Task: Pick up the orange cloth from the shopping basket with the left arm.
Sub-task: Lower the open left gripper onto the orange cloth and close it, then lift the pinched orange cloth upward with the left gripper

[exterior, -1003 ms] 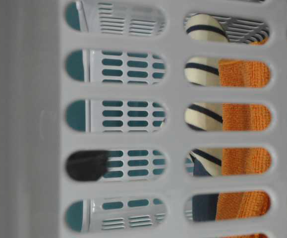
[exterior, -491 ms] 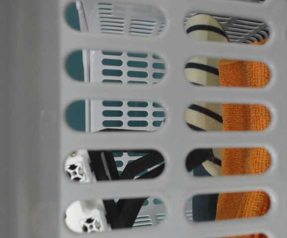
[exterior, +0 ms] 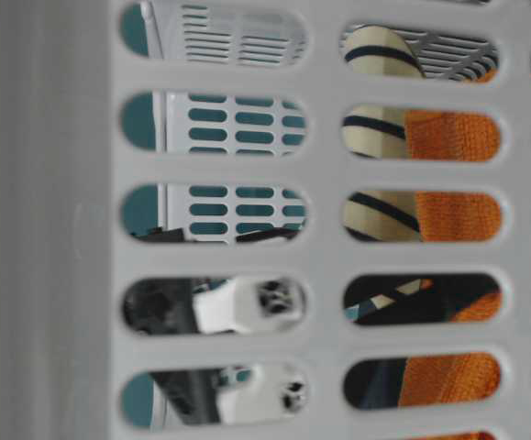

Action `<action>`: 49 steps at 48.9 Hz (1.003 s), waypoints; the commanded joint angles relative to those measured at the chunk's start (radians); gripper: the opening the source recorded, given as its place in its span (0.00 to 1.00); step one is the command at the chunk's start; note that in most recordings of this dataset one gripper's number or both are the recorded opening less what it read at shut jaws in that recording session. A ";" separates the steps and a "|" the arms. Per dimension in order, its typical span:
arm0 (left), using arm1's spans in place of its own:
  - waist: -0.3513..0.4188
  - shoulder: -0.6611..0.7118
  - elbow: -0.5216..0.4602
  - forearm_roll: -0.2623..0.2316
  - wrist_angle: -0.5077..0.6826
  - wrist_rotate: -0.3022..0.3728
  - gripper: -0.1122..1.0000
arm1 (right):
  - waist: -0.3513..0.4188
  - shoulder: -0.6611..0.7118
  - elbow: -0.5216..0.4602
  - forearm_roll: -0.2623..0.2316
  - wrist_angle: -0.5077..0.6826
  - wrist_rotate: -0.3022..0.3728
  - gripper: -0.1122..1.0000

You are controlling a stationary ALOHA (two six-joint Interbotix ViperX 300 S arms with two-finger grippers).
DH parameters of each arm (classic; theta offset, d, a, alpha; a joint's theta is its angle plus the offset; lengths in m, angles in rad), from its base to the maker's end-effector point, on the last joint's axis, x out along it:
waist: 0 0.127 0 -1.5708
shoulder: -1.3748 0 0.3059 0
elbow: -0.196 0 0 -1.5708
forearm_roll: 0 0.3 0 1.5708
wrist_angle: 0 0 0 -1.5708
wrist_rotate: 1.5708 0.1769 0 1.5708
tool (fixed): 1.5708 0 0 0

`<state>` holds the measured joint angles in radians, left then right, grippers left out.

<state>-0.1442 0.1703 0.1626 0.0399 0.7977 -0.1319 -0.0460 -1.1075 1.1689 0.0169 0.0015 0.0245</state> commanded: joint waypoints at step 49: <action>0.008 -0.040 0.029 0.005 0.000 0.005 0.24 | -0.025 0.006 0.015 0.005 -0.008 0.003 0.77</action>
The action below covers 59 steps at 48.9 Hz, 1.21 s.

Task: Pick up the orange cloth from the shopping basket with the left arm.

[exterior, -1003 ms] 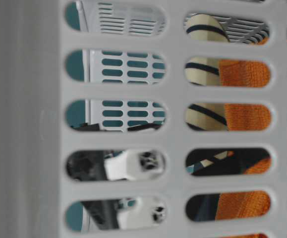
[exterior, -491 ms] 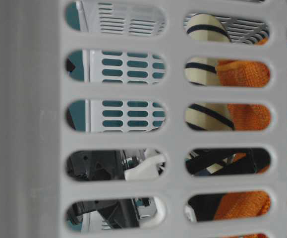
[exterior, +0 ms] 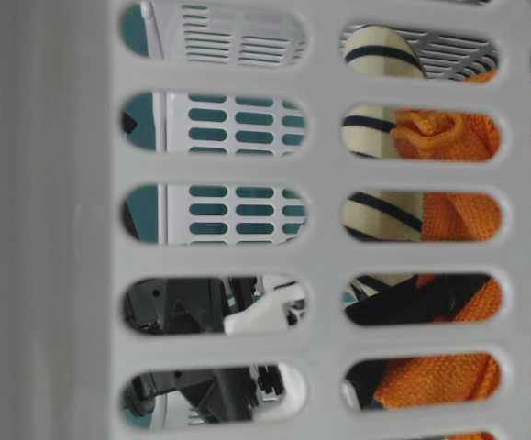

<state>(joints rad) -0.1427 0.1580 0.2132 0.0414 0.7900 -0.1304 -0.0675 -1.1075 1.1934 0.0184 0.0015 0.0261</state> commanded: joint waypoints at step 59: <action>0.021 -0.083 -0.678 0.005 0.609 0.008 0.24 | -0.003 -0.011 -0.005 0.003 -0.005 0.015 0.77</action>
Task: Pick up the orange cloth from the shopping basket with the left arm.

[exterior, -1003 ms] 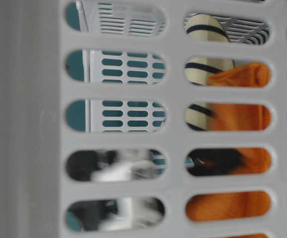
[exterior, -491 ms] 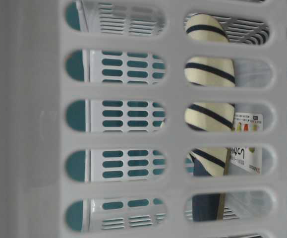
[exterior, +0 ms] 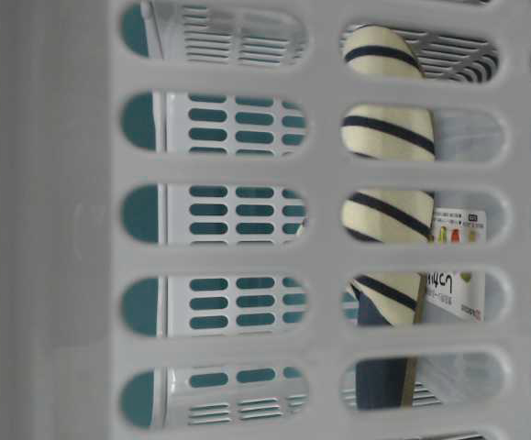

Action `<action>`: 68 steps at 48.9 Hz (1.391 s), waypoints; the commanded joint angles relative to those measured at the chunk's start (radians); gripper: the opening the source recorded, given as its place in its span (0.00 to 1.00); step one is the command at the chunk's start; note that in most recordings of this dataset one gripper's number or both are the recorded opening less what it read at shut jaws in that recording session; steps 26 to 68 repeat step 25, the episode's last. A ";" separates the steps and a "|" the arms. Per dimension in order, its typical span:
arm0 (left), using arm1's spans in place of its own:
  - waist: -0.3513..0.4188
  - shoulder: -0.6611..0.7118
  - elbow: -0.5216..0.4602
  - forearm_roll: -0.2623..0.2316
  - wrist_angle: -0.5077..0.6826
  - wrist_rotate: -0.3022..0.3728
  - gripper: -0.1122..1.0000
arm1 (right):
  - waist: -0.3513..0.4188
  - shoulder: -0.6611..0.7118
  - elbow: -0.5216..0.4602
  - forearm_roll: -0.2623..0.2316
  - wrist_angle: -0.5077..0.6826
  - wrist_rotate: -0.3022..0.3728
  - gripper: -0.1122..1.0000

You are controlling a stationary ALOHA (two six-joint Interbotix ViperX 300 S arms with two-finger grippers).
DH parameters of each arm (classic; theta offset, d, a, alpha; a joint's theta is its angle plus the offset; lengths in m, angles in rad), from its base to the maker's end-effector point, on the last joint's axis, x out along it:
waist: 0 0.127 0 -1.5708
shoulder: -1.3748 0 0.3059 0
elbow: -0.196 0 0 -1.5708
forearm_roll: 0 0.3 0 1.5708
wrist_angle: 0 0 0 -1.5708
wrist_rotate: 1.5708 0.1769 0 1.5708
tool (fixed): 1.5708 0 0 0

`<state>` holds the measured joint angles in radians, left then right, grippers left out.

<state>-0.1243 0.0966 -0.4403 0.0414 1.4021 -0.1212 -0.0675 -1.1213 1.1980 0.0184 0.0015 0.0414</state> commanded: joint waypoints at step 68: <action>0.014 -0.021 -0.021 0.003 0.003 -0.002 0.23 | -0.003 -0.006 -0.009 0.005 -0.002 0.002 0.77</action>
